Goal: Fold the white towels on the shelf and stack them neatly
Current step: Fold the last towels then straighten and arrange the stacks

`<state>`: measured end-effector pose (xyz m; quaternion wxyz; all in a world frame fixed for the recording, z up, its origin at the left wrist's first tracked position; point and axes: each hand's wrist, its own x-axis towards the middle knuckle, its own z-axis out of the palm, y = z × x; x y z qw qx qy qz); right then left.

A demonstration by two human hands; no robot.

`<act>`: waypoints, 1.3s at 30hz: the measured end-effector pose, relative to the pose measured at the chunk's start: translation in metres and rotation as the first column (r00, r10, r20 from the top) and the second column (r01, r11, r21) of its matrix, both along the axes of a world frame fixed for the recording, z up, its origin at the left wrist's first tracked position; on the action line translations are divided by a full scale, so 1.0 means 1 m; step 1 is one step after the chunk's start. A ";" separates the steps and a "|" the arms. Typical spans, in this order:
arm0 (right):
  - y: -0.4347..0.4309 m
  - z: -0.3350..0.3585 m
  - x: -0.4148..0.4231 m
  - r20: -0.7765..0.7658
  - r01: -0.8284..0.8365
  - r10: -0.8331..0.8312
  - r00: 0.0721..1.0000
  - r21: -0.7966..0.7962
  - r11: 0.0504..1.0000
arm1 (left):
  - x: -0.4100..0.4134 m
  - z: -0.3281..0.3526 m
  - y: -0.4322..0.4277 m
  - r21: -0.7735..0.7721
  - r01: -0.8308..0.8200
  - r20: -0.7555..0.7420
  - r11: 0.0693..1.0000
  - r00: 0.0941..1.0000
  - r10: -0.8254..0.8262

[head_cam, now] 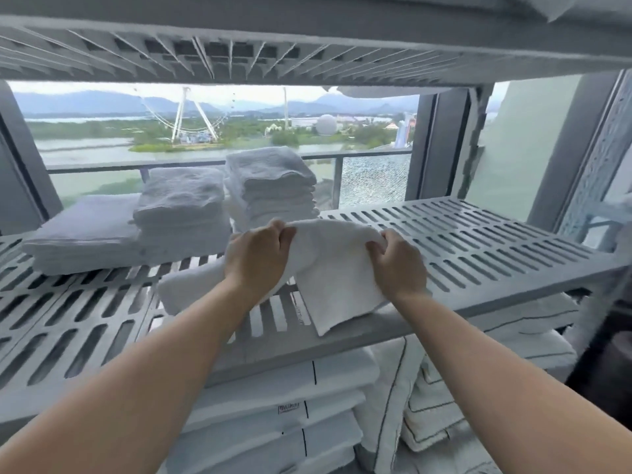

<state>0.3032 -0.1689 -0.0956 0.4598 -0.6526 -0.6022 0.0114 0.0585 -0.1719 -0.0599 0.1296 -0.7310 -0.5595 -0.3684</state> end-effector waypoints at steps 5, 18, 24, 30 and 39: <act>0.046 0.006 0.092 0.211 0.166 -0.173 0.962 0.051 0.985 | 0.091 0.009 0.032 -0.017 0.040 -0.014 0.999 0.999 -0.040; 0.184 0.057 0.319 0.456 -0.051 -0.006 0.890 0.112 0.992 | 0.300 0.086 0.145 -0.767 0.089 0.141 0.635 0.989 0.033; 0.238 0.041 0.345 0.430 -0.074 0.065 0.900 0.004 0.997 | 0.326 0.054 0.194 -0.449 -0.276 -0.241 0.850 0.953 0.183; 0.225 0.001 0.333 0.441 -0.422 0.392 0.807 -0.033 0.906 | 0.333 0.022 0.214 -0.431 -0.043 -0.137 0.901 0.990 -0.018; 0.213 0.007 0.312 0.413 -0.498 0.613 0.673 -0.359 0.789 | 0.344 -0.006 0.184 -0.754 -0.041 -0.362 0.655 0.858 -0.364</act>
